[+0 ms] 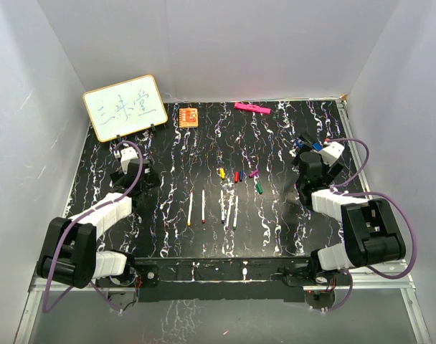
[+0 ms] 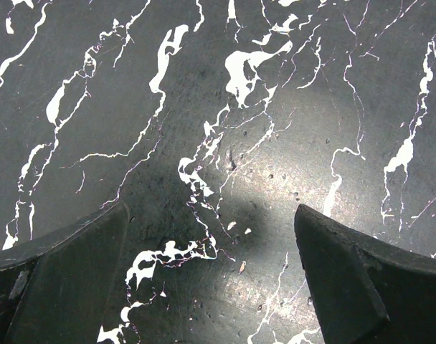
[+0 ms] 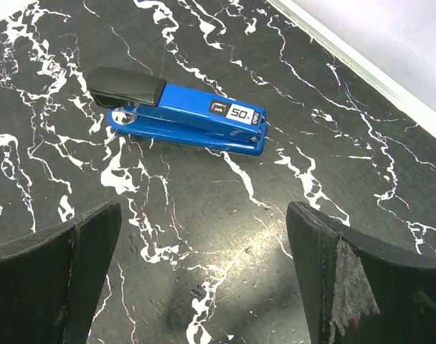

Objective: Insert the pens into the pen caps

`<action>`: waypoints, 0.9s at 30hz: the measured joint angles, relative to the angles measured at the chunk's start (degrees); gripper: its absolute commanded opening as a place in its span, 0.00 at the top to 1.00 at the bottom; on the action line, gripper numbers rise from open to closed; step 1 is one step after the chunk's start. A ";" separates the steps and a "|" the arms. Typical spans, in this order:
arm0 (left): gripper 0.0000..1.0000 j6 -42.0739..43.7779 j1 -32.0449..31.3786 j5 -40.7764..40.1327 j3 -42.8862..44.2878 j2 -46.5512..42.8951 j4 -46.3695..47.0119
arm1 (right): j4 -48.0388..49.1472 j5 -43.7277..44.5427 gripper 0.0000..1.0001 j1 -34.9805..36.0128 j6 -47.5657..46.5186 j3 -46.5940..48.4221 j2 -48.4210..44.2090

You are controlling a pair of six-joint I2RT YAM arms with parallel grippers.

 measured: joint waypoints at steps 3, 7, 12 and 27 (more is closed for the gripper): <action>0.01 -0.02 0.00 -0.02 0.00 0.00 0.09 | -0.02 0.33 0.02 0.11 -0.04 0.31 0.22; 0.01 -0.04 -0.04 -0.04 0.00 0.00 0.09 | -0.02 0.94 0.02 0.20 -0.20 0.57 0.52; 0.01 -0.04 -0.04 -0.09 0.00 0.00 0.09 | -0.04 1.31 0.02 0.22 -0.24 0.57 0.52; 0.01 3.06 -0.61 6.21 -0.04 -1.11 2.40 | -0.68 1.36 0.02 0.63 -0.42 1.97 0.48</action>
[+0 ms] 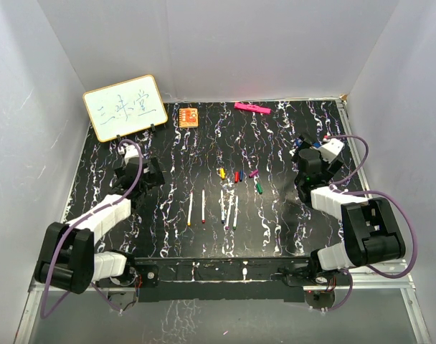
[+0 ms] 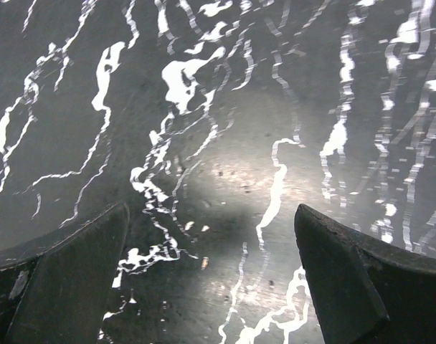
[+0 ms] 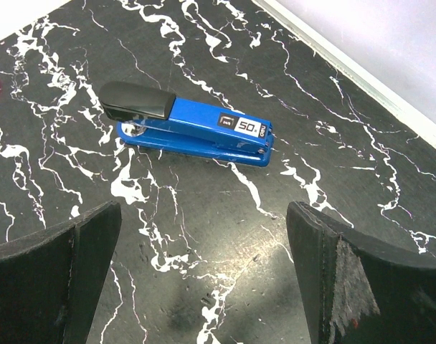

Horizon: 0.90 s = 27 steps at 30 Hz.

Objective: Insert the pens into the pen caps

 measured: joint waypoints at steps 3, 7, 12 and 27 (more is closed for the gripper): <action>0.01 0.85 -0.07 2.71 -0.13 -2.51 1.77 | -0.46 -0.04 0.02 0.00 0.00 0.68 -0.13; 0.01 1.60 -0.11 5.03 0.76 -4.17 2.25 | -0.42 -1.49 0.02 -0.02 -0.07 0.96 -1.40; 0.01 1.90 -0.11 7.34 4.26 -3.50 0.52 | 0.39 -7.56 0.02 -0.83 0.13 1.70 -3.82; 0.01 3.04 -0.70 15.15 12.85 4.42 -7.17 | 9.92 -16.98 0.02 -2.69 -4.55 1.95 -7.48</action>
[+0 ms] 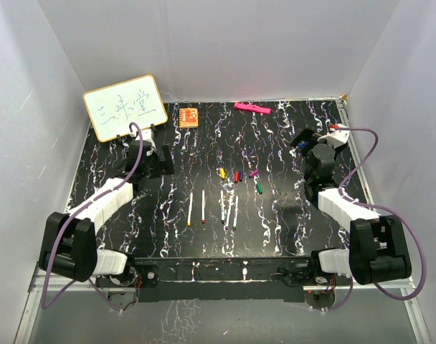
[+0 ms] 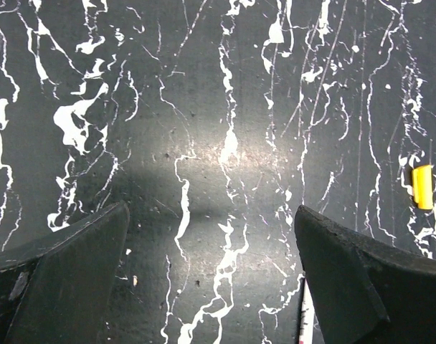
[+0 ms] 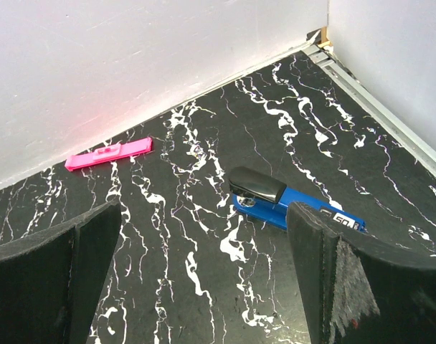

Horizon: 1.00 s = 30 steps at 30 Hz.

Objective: Insert the pens into the pen caps

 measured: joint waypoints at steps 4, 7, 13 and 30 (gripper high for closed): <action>0.01 -0.94 -0.42 2.82 0.00 -1.62 -0.83 | -1.07 -0.68 0.02 0.00 0.09 0.00 -0.61; 0.01 -2.27 -0.74 6.08 -0.04 -2.80 -1.73 | -2.21 -0.66 0.02 0.00 0.20 0.02 -0.92; 0.02 -4.17 -3.52 9.90 -2.67 -7.39 -3.02 | -3.26 -0.70 0.02 0.00 0.28 0.02 -1.86; 0.13 -7.28 -20.74 3.04 1.03 -0.20 -14.69 | -5.40 -1.90 0.02 0.00 1.70 0.13 -2.62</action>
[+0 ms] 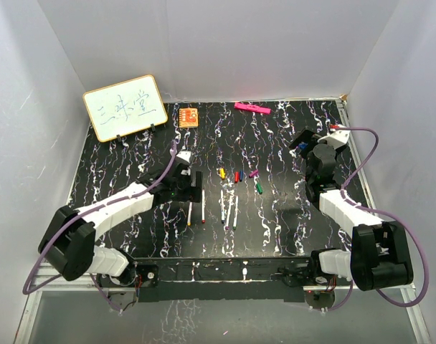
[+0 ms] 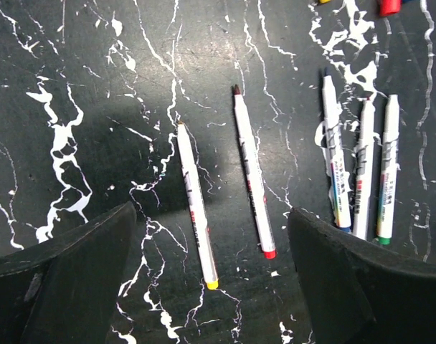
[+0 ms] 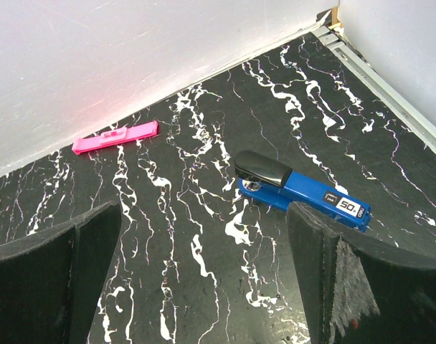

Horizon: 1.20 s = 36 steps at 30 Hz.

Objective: Insert the pens into the pen caps

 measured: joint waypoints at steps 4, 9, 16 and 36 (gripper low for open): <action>0.26 -0.92 -2.54 -4.81 3.76 3.19 -2.93 | -0.07 -0.02 0.02 0.00 0.02 0.00 -0.13; 0.39 -2.29 -3.93 -8.44 6.34 6.16 -5.53 | -0.37 -0.26 0.02 0.00 0.09 0.00 -0.13; 0.37 -3.43 -4.24 -8.55 6.88 9.79 -8.90 | -0.55 -0.87 0.02 0.00 0.33 0.00 -0.13; 0.47 -4.83 -4.46 -7.30 7.82 13.16 -12.98 | -0.63 -1.49 0.02 0.00 1.44 0.00 -0.11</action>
